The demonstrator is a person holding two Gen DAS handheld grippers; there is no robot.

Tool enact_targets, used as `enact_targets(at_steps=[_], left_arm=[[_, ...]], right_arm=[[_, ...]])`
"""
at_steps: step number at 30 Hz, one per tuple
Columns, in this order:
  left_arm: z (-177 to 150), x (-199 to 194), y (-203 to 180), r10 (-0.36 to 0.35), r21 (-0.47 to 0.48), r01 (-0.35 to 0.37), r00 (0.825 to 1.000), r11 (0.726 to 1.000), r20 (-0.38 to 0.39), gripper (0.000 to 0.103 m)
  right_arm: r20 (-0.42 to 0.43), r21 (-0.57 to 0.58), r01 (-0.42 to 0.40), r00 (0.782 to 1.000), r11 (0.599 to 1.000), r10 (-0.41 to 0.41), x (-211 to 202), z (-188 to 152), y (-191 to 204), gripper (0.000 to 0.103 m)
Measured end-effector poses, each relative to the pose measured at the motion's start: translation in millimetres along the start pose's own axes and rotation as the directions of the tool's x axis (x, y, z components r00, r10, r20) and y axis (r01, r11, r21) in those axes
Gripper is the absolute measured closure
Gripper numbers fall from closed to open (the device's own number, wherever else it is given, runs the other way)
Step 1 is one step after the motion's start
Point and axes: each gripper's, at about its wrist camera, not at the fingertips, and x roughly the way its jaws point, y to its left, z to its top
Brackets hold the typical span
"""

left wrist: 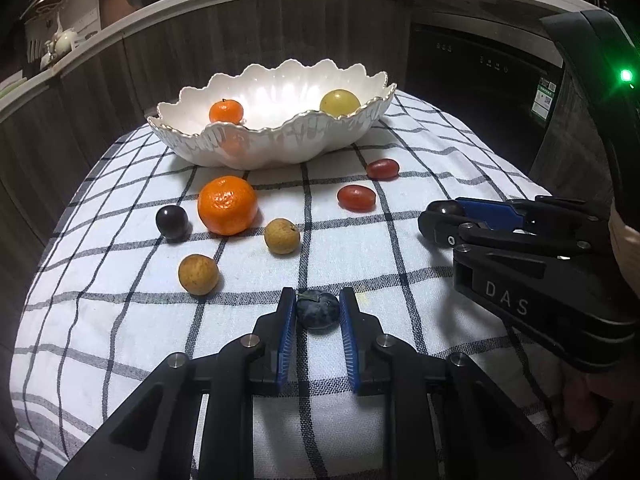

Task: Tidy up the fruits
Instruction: 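Grasp the dark blue plum with the left tool while the right tool grasps the dark red plum, then carry the blue plum over the bowl with the left tool while the right tool carries the red plum there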

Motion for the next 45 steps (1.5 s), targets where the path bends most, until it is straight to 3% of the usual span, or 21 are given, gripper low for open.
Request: enact_targets(at_steps=[16, 45], left_arm=[[18, -21, 15, 0.026, -0.027, -0.025, 0.998, 0.999, 0.050, 0.080], [87, -39, 72, 0.029, -0.100, -0.017, 0.992, 0.995, 0.121, 0.080]], right_arm=[[0.039, -0.015, 0.010, 0.999, 1.000, -0.009, -25, 12, 10, 0.073], [0.158, -0.030, 0.036, 0.987, 0.999, -0.030, -54, 83, 34, 0.073]])
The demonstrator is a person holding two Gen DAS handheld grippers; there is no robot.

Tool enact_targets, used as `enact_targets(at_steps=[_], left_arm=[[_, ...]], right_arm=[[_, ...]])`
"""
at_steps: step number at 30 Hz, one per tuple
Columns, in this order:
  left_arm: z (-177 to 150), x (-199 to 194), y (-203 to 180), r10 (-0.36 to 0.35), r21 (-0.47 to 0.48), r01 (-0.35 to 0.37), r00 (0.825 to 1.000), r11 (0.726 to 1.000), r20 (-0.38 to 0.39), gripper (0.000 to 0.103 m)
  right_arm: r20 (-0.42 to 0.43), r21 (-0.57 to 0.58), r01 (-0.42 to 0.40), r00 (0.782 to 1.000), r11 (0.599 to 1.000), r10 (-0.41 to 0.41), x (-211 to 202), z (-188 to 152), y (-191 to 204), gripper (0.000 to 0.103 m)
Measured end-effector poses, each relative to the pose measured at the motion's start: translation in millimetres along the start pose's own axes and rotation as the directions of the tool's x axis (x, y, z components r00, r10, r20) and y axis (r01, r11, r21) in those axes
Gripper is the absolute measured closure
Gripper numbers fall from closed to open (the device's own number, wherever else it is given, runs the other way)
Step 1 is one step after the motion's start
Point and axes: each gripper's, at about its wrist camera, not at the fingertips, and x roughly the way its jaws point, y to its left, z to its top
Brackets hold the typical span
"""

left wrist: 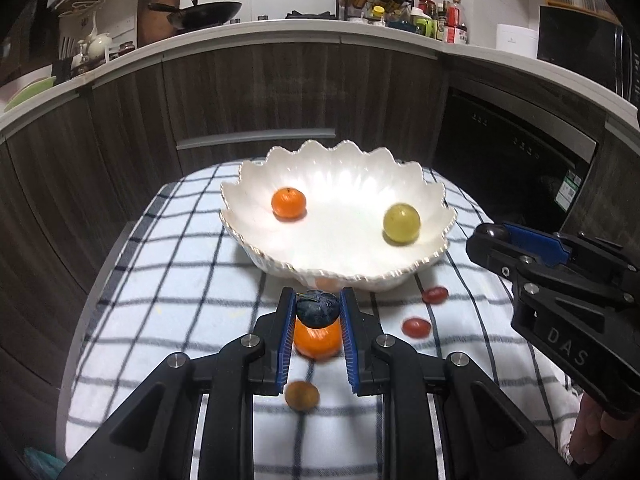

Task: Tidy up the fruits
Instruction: 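Carry the blue plum over the bowl with the left tool while the right tool carries the red plum there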

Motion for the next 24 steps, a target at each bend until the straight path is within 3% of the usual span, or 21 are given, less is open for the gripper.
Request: enact_targets(at_steps=[12, 24], left_arm=[[44, 15, 15, -0.053, 0.053, 0.051, 0.998, 0.997, 0.021, 0.080], [62, 37, 25, -0.071, 0.085, 0.071, 0.997, 0.994, -0.005, 0.080]], right_arm=[[0.012, 0.013, 0.010, 1.000, 1.000, -0.010, 12, 27, 7, 0.073], [0.006, 0.013, 0.028, 1.000, 1.000, -0.028, 28, 45, 10, 0.073]])
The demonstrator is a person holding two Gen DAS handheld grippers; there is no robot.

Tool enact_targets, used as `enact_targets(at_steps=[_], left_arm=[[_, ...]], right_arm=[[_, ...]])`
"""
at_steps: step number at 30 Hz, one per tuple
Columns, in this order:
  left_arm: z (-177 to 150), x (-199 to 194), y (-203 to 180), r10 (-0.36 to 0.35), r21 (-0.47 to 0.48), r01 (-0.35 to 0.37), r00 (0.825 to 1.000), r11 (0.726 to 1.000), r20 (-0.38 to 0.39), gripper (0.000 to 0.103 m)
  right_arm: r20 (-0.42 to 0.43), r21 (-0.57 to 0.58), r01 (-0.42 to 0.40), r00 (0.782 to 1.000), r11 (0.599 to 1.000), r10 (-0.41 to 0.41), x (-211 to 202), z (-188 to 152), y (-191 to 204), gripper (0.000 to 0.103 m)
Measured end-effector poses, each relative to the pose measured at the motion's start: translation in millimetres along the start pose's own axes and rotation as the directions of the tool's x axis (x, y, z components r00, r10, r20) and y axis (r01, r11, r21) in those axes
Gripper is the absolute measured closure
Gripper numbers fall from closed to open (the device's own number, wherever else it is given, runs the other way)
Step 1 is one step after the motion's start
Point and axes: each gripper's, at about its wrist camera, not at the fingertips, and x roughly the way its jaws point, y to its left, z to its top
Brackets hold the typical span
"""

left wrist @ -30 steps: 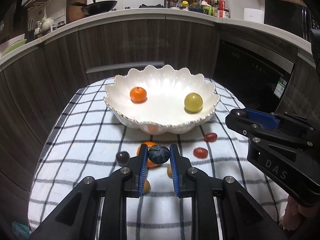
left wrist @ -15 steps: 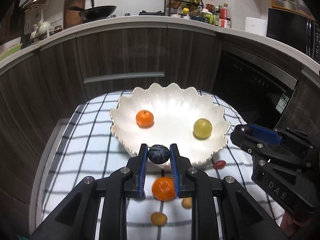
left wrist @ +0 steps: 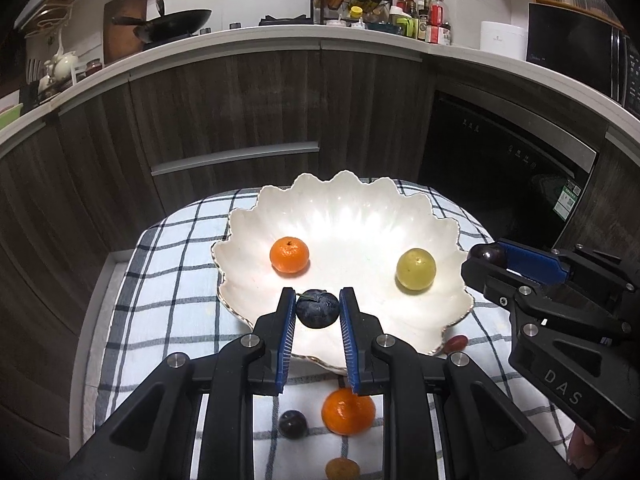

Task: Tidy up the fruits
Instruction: 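Carry the blue plum over the bowl with the left tool while the right tool carries the red plum there, then open the left tool over the bowl while the right tool releases its plum into it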

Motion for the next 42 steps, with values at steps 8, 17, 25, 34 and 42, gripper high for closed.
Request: enact_targets(at_steps=[8, 17, 25, 34, 42], left_arm=[[3, 20, 11, -0.033, -0.007, 0.032, 0.998, 0.999, -0.048, 0.080], [6, 38, 18, -0.049, 0.003, 0.049, 0.997, 0.999, -0.066, 0.080], [6, 52, 22, -0.051, 0.005, 0.051, 0.994, 0.999, -0.097, 0.080], [2, 63, 26, -0.057, -0.022, 0.055, 0.985, 0.998, -0.163, 0.075], [4, 58, 32, -0.021, -0.040, 0.016, 0.989, 0.999, -0.146, 0.037]], right_arm=[[-0.028, 0.006, 0.015, 1.000, 1.000, -0.015, 13, 4, 6, 0.073], [-0.062, -0.003, 0.021, 0.998, 1.000, -0.022, 28, 4, 11, 0.073], [-0.098, -0.001, 0.015, 0.995, 1.000, -0.015, 44, 5, 14, 0.073], [-0.149, 0.004, -0.002, 0.989, 1.000, 0.003, 57, 0, 18, 0.072], [-0.152, 0.053, 0.057, 0.987, 0.997, -0.048, 55, 1, 6, 0.033]])
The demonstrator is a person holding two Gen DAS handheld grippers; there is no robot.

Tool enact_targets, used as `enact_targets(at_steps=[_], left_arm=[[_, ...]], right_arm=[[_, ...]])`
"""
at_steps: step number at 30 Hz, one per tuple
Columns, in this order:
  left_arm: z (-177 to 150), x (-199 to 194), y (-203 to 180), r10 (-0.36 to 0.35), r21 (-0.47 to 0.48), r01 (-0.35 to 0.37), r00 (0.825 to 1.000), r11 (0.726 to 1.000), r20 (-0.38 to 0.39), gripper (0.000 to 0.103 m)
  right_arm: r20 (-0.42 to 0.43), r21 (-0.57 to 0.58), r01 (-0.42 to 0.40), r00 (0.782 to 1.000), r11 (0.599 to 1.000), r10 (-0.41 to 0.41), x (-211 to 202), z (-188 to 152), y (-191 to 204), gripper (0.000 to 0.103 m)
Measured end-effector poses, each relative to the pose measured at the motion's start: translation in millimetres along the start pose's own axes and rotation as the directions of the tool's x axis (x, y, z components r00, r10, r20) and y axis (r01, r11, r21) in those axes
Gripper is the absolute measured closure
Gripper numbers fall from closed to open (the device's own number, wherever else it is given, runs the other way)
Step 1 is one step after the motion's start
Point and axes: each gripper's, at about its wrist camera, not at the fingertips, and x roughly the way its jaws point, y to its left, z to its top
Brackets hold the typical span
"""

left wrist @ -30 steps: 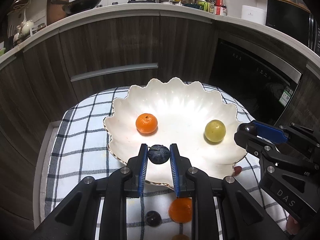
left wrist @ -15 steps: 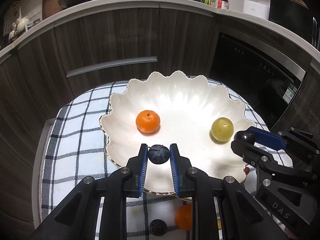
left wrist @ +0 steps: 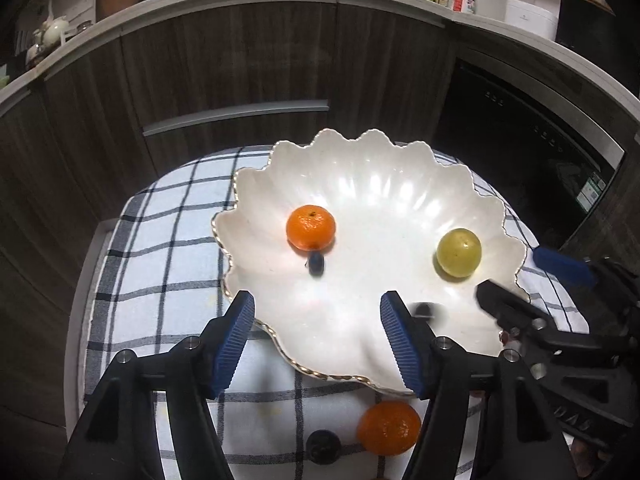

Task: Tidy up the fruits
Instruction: 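Open the left tool over the bowl while the right tool releases its plum into it, then withdraw both open tools from the bowl toward the loose fruits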

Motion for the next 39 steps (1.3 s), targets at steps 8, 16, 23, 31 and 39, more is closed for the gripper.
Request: enact_targets(at_steps=[8, 16, 23, 31, 39], left_arm=[[2, -10, 2, 0.025, -0.007, -0.025, 0.999, 1.000, 0.027, 0.023], [1, -18, 4, 0.032, -0.020, -0.031, 0.999, 0.999, 0.034, 0.022], [-2, -28, 3, 0.036, -0.016, -0.036, 0.998, 0.999, 0.047, 0.022], [-5, -40, 1, 0.040, -0.011, -0.040, 0.997, 0.999, 0.062, 0.022], [-15, -50, -1, 0.046, -0.006, -0.046, 0.997, 0.999, 0.064, 0.022]], right_arm=[[0.026, 0.038, 0.041, 0.999, 0.998, -0.042, -9, 4, -9, 0.027], [0.035, 0.038, 0.047, 0.998, 0.998, -0.048, -16, 4, -8, 0.027], [0.048, 0.038, 0.051, 0.997, 0.998, -0.053, -24, 3, -8, 0.027], [0.066, 0.041, 0.050, 0.996, 0.998, -0.053, -35, 1, -9, 0.027], [0.079, 0.041, 0.054, 0.995, 0.998, -0.057, -47, -5, -9, 0.027]])
